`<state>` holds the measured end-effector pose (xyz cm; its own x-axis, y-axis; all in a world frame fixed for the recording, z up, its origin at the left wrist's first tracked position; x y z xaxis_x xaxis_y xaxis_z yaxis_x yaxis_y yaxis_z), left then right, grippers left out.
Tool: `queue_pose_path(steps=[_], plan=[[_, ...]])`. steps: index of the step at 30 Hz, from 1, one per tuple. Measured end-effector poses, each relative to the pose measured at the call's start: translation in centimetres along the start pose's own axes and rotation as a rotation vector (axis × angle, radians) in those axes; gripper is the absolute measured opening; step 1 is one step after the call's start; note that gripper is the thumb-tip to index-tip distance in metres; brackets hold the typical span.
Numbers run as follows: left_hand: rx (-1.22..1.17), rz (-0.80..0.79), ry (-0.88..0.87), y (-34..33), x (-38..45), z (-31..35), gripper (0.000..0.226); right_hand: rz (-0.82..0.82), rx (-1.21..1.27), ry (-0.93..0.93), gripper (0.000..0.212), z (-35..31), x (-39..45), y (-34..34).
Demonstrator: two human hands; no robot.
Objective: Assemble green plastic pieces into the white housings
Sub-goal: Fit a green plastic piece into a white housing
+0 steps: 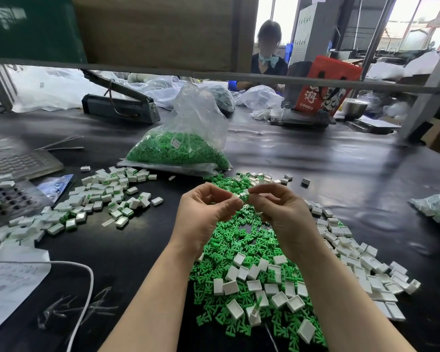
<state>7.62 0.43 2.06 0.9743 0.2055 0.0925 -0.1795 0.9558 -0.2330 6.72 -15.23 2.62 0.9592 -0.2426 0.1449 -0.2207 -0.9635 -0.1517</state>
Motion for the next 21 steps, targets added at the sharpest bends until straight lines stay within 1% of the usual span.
queue_pose_path(steps=[2,5,8,10,14,16,18,21], plan=[[-0.001,-0.009,0.005,0.04,0.05,-0.02,0.025,-0.004,0.043,-0.019,0.010,-0.02,0.03,0.02],[-0.001,-0.024,0.015,0.05,0.04,-0.05,0.026,-0.010,0.083,-0.038,0.019,-0.03,0.10,0.05],[-0.001,-0.044,0.036,-0.20,-0.03,-0.27,0.027,-0.009,0.067,-0.029,0.013,0.08,0.25,-0.05],[0.001,-0.051,0.042,-0.37,-0.07,-0.38,0.028,-0.001,0.063,-0.017,0.014,0.18,0.36,-0.01],[0.014,-0.041,0.041,-0.41,-0.07,-0.44,0.030,-0.048,0.031,0.030,0.028,0.07,0.19,-0.18],[0.016,-0.031,0.040,-0.32,-0.02,-0.51,0.028,-0.048,-0.008,0.047,0.026,0.10,0.14,-0.21],[0.025,-0.026,0.040,-0.21,0.07,-0.63,0.021,-0.027,-0.006,0.043,0.022,0.17,0.19,-0.12],[0.032,-0.021,0.033,-0.14,0.10,-0.66,0.013,0.022,0.020,0.037,0.011,0.21,0.33,0.16]])
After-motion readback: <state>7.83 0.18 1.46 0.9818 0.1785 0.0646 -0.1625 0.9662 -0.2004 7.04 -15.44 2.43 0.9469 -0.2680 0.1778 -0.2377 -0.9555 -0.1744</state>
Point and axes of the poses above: each hand's wrist, its own x-axis towards the middle knuckle, its own y-axis out of the back of the hand, z = x × y, the point moved 7 cm from there along x, towards the middle knuckle, and after that the axes turned 14 degrees about z, right-handed, at the moved point
